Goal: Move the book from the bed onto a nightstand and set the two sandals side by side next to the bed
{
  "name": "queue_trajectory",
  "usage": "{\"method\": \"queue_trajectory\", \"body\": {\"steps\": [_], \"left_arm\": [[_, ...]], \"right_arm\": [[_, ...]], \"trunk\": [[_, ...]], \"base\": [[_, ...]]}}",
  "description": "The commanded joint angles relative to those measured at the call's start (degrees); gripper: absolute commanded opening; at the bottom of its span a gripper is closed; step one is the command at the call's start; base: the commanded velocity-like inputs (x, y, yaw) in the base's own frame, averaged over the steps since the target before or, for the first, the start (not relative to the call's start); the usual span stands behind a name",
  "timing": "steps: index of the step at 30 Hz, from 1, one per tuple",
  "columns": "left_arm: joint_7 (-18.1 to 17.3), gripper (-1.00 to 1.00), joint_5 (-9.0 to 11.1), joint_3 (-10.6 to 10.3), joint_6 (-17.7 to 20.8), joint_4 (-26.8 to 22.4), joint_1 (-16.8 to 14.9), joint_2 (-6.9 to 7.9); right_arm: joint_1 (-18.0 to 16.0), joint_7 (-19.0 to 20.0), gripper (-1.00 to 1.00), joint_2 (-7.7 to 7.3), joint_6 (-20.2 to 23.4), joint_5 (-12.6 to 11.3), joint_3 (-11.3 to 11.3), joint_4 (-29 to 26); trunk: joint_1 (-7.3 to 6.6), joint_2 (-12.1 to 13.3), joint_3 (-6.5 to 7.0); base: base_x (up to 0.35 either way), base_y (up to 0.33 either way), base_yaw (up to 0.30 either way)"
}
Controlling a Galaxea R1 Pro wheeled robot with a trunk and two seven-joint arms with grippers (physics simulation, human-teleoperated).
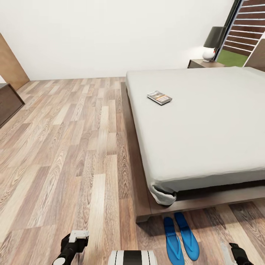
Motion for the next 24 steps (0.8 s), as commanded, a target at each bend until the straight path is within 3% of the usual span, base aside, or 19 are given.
{"method": "queue_trajectory", "body": {"steps": [1,6,7,12,18,24], "left_arm": [[0.3,1.0,0.39,-0.5,-0.15,0.0,0.0,0.03],[0.31,1.0,0.39,-0.5,-0.19,-0.04,0.04,0.03],[0.31,1.0,0.39,-0.5,-0.19,-0.04,0.04,0.03],[0.32,1.0,0.39,-0.5,-0.22,-0.06,0.06,0.0],[0.31,1.0,0.39,-0.5,-0.19,-0.06,0.07,-0.03],[0.3,1.0,0.39,-0.5,-0.2,-0.06,0.07,-0.04]], "right_arm": [[-0.02,-0.23,1.0,0.0,-0.34,-0.87,-0.51,-0.46],[-0.02,-0.93,1.0,-0.02,-0.51,-7.03,-0.74,-2.04],[-0.02,-0.93,1.0,-0.02,-0.51,-7.03,-0.74,-2.04],[-0.01,-4.94,1.0,0.01,-0.58,-12.11,-2.17,-2.55],[-0.01,-8.89,1.0,0.09,-0.6,-14.81,-3.29,-2.58],[0.0,-10.7,1.0,0.09,-0.59,-15.57,-3.61,-2.45]], "trunk": [[-0.01,-0.01,-0.04],[-0.01,-0.01,-0.04],[-0.01,-0.01,-0.04],[-0.01,-0.01,-0.04],[-0.09,0.03,0.63],[-0.14,0.05,1.07]], "base": [[0.0,0.0,0.0],[0.0,0.0,0.0],[0.0,0.0,0.0],[0.0,0.0,0.0],[0.0,0.0,0.0],[0.0,0.0,0.0]]}}
